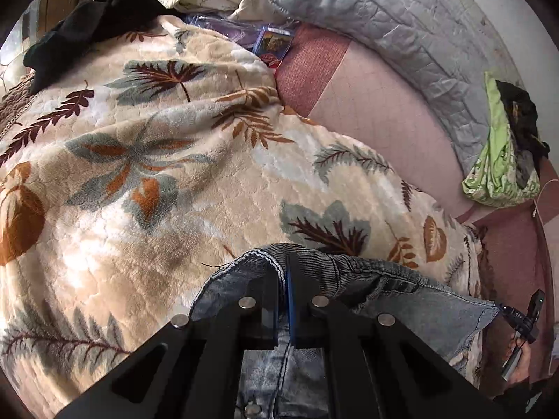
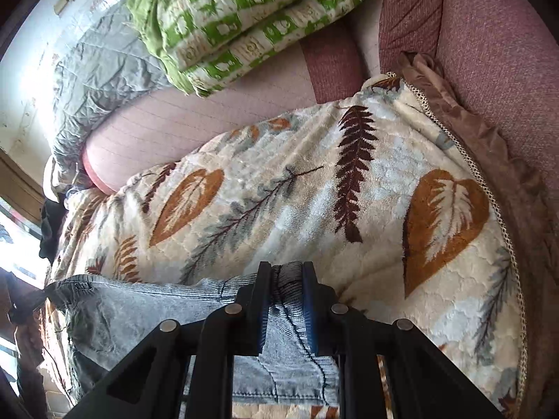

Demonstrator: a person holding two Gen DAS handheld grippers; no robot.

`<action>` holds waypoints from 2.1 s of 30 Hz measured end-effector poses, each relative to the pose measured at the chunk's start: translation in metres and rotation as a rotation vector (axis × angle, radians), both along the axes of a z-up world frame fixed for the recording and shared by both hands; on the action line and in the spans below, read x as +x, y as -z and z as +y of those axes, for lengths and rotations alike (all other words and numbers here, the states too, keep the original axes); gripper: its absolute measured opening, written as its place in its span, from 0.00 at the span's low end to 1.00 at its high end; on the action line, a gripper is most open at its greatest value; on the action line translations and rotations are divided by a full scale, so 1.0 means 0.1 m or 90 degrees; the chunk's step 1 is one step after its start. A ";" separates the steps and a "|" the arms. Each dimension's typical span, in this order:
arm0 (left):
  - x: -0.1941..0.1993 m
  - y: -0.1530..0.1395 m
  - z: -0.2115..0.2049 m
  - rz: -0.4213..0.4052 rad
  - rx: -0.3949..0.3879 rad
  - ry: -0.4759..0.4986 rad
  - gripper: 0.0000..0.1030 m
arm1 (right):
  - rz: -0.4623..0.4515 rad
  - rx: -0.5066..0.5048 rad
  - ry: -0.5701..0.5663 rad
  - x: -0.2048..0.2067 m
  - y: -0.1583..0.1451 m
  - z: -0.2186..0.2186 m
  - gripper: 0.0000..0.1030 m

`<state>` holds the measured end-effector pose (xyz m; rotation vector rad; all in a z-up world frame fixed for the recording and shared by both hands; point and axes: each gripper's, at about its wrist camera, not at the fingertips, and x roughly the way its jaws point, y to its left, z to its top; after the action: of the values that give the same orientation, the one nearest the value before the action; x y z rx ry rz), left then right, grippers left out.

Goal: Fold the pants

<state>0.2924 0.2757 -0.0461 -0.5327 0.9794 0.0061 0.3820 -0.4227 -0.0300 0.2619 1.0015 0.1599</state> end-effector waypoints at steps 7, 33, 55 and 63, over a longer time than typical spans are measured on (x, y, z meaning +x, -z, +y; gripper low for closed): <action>-1.11 -0.43 0.05 -0.067 -0.021 0.011 0.04 | -0.060 0.034 -0.009 -1.06 -0.37 -0.09 0.17; -2.62 0.39 0.03 0.107 0.027 0.023 0.31 | 0.081 -0.019 0.015 -2.81 0.63 -0.35 0.45; -2.19 0.55 -1.18 0.052 0.239 0.130 0.55 | 0.102 0.027 -0.005 -1.59 0.64 -0.16 0.13; -2.22 0.61 -1.16 0.048 0.241 0.122 0.59 | 0.029 -0.138 -0.025 -1.44 0.50 0.06 0.13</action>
<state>0.0702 0.1598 -0.1070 -0.0912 1.0691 0.0395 0.2379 -0.4163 -0.0803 0.0491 1.0601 0.0800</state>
